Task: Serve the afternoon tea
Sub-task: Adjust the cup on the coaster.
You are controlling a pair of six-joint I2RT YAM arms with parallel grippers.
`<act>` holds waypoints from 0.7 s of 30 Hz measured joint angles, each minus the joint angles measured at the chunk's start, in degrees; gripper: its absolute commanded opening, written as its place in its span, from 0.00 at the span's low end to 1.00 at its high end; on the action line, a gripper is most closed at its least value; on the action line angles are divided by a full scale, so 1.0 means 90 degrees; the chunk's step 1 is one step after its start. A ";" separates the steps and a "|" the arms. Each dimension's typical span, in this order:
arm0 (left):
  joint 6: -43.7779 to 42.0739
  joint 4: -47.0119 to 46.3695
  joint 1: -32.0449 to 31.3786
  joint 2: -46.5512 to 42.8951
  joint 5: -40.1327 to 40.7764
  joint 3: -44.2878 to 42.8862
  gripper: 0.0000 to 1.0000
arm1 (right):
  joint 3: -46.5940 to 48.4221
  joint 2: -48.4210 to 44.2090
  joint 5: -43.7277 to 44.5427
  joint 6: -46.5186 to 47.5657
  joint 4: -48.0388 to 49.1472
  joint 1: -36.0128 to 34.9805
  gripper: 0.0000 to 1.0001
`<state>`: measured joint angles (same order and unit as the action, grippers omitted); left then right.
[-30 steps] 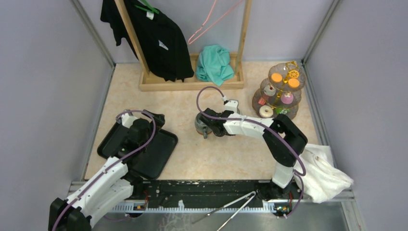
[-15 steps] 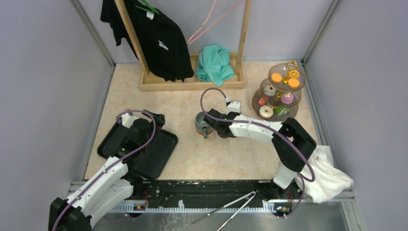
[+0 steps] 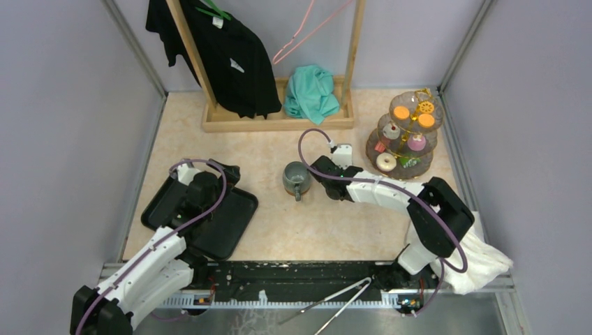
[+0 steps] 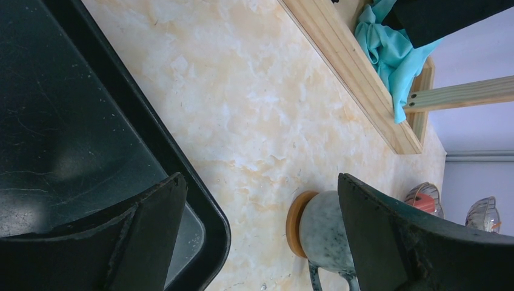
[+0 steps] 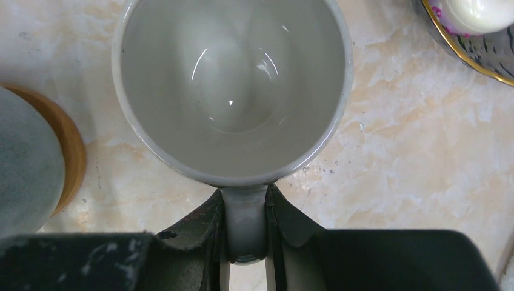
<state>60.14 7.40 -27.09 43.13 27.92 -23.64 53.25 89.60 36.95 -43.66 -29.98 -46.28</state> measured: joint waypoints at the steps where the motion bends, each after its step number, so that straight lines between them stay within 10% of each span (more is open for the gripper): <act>1: 0.0000 -0.0005 0.0000 0.0010 -0.0012 0.0000 0.99 | -0.0049 -0.0029 -0.0032 0.0146 0.0136 0.0010 0.19; 21: -0.0005 -0.0117 0.0015 0.0070 -0.0182 0.0000 0.99 | -0.0335 -0.0202 -0.0260 0.0729 0.0590 0.0080 0.40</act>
<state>60.10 6.35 -26.96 43.77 26.28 -23.64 50.24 87.79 34.61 -37.10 -24.67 -45.56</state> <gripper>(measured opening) 0.989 0.368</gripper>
